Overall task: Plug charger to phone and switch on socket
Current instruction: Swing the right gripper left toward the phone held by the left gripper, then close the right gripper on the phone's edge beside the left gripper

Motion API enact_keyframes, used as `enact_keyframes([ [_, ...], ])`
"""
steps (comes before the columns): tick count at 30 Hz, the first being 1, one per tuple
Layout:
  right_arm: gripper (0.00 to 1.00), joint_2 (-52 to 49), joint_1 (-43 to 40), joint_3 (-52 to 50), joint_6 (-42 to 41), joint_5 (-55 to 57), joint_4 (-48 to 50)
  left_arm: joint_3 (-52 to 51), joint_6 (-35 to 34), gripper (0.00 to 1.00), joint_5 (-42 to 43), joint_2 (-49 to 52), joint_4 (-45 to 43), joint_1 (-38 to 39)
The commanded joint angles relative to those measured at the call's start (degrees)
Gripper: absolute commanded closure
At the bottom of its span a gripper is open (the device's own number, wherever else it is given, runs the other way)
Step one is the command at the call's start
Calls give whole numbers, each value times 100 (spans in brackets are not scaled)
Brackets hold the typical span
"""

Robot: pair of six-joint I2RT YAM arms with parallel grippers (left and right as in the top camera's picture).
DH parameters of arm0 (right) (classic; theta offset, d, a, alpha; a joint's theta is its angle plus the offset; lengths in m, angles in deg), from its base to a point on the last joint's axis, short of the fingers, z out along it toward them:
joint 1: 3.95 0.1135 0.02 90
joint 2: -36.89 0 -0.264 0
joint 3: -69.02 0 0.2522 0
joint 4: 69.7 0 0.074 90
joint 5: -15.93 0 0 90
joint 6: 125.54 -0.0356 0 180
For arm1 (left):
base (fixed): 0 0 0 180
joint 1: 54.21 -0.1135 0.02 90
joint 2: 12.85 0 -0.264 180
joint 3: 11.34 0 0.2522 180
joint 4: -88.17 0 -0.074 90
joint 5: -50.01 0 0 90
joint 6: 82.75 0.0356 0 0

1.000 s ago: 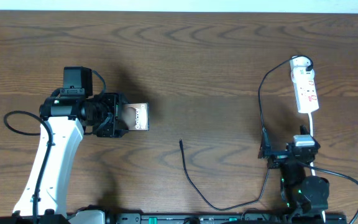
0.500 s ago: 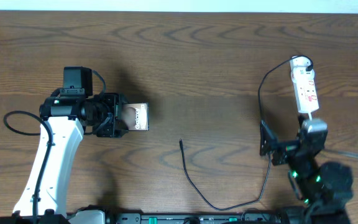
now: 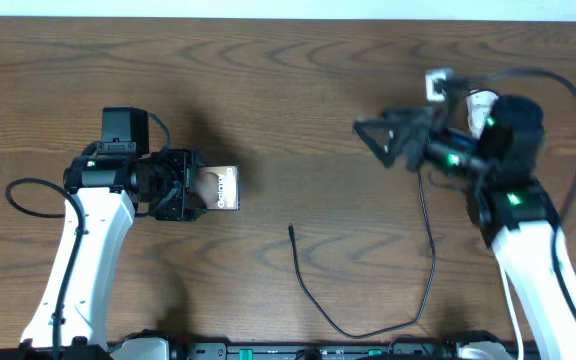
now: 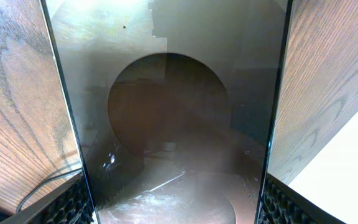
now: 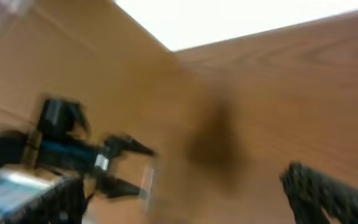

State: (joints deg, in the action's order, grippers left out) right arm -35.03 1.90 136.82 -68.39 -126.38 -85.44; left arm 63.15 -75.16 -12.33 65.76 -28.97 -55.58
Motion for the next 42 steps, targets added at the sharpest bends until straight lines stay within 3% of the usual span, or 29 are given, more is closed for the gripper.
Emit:
enact_keyframes([
  [1,1,-612,-11,76,-2498,-935,155,149,76,93,-31,-114,11,-17],
  [4,1,-1113,31,74,-2953,-911,243,149,76,92,-31,-114,11,-17],
  [9,1,-1714,332,74,-2839,-911,730,149,74,93,-190,-114,13,-17],
  [27,1,-2507,1971,74,-717,-249,1056,149,-170,92,-376,-114,4,249],
  [42,1,-2511,2723,74,-1134,487,1165,149,-1040,93,-793,-114,-227,1202],
])
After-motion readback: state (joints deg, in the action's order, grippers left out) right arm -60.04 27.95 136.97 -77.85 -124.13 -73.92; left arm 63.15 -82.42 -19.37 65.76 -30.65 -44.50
